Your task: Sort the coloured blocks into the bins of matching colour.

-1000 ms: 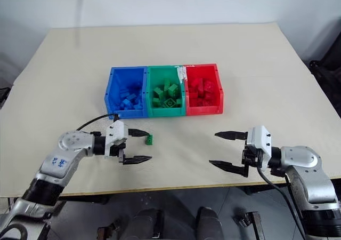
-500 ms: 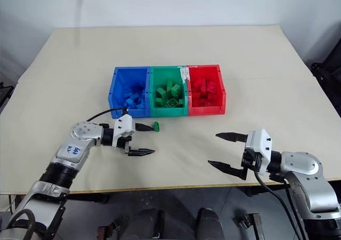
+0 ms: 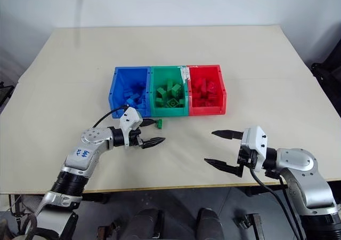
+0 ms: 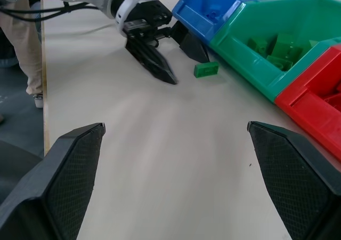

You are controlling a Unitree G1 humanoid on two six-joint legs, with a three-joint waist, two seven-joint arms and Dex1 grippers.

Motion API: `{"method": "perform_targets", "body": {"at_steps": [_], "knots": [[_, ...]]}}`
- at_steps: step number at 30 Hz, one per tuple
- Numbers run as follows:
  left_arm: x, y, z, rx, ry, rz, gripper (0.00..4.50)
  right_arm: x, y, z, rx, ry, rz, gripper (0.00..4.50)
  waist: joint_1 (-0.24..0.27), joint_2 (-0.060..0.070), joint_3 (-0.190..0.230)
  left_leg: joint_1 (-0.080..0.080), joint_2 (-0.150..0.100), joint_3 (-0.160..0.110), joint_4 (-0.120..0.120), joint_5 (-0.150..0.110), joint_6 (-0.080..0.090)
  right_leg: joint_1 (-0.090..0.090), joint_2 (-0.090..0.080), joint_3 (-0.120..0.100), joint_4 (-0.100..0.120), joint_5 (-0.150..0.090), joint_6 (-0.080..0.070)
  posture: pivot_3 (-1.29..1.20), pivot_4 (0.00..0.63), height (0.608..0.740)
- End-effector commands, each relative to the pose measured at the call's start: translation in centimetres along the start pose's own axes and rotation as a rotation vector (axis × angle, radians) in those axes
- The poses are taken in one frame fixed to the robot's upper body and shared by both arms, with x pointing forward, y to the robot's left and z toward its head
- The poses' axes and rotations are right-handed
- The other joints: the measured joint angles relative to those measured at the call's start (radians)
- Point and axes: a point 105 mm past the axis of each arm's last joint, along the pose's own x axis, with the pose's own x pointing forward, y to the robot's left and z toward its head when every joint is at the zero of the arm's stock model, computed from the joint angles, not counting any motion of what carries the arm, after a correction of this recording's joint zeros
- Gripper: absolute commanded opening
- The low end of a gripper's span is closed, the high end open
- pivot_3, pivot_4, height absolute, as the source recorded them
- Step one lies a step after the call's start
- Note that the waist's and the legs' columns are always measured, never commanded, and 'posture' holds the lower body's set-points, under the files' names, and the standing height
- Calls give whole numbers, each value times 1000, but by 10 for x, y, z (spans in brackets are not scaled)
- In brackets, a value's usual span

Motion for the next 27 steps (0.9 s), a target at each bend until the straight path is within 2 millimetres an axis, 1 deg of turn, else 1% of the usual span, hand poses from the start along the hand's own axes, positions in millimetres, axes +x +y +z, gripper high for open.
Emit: {"method": "perform_targets", "body": {"at_steps": [1, 3, 5, 7, 9, 16, 17, 23, 25, 27], "knots": [[3, 3, 5, 3, -8, 72, 4500, 4, 2, 8, -17, -31, 17, 4473, 1, 0, 0, 0, 0, 0, 0, 0, 0, 0, 0, 0, 0, 0, 0, 0, 150, 740], [6, 5, 4, 1, -3, 105, 4500, 4, 2, 8, -17, -31, 19, 4473, 1, 0, 0, 0, 0, -1, 0, 0, 0, 1, 0, -1, -1, 0, 0, 0, 150, 740], [8, 4, 4, 4, -3, 106, 4500, 4, 2, 8, -16, -30, 20, 4473, 1, 0, 0, 1, -1, -1, 0, 0, 0, 2, 0, -1, -1, 0, 0, 0, 150, 740], [11, 2, 5, -1, -9, 108, 4117, 4, 2, 7, -15, -26, 20, 4500, 1, 0, 0, 1, -1, -1, 0, 0, 0, 2, 0, -1, -1, 0, 0, 0, 150, 740], [13, 0, 4, -5, -9, 107, 3635, 3, 2, 6, -14, -22, 19, 4500, 1, 0, 0, 1, -1, -1, 0, 0, 0, 2, 0, -1, -1, 0, 0, 0, 150, 740], [7, -4, -1, 4, 0, 90, 1433, 3, 2, 5, -12, -19, 17, 4500, 1, 0, 0, 1, -2, -1, 0, 0, 0, 2, 0, -1, -1, 0, 0, 0, 150, 740], [6, -4, -1, 9, -7, 84, 1210, 4, 3, 5, -12, -19, 17, 4500, 0, 0, 0, 1, -2, -1, 0, 0, 0, 2, 0, -1, -1, 0, 0, 0, 150, 740], [-4, -5, 0, 18, -53, 50, 1210, 4, 2, 5, -13, -22, 15, 4500, 0, 0, 0, 1, -1, -2, 0, 0, -1, 2, 0, -2, -2, 0, 0, 0, 150, 740], [-11, -12, 12, 65, -121, -10, 1210, 2, -1, 6, -11, -38, -21, 4500, -1, 0, 0, 1, -1, -2, 0, 0, -1, 2, 0, -2, -2, 0, 0, 0, 150, 740], [-16, -14, 32, 125, -230, -33, 1210, -2, -7, 9, 6, -75, -93, 4500, 0, 0, 0, 1, 0, -2, 0, 0, -1, 2, 0, -2, -2, 0, 0, 0, 150, 740]]}}
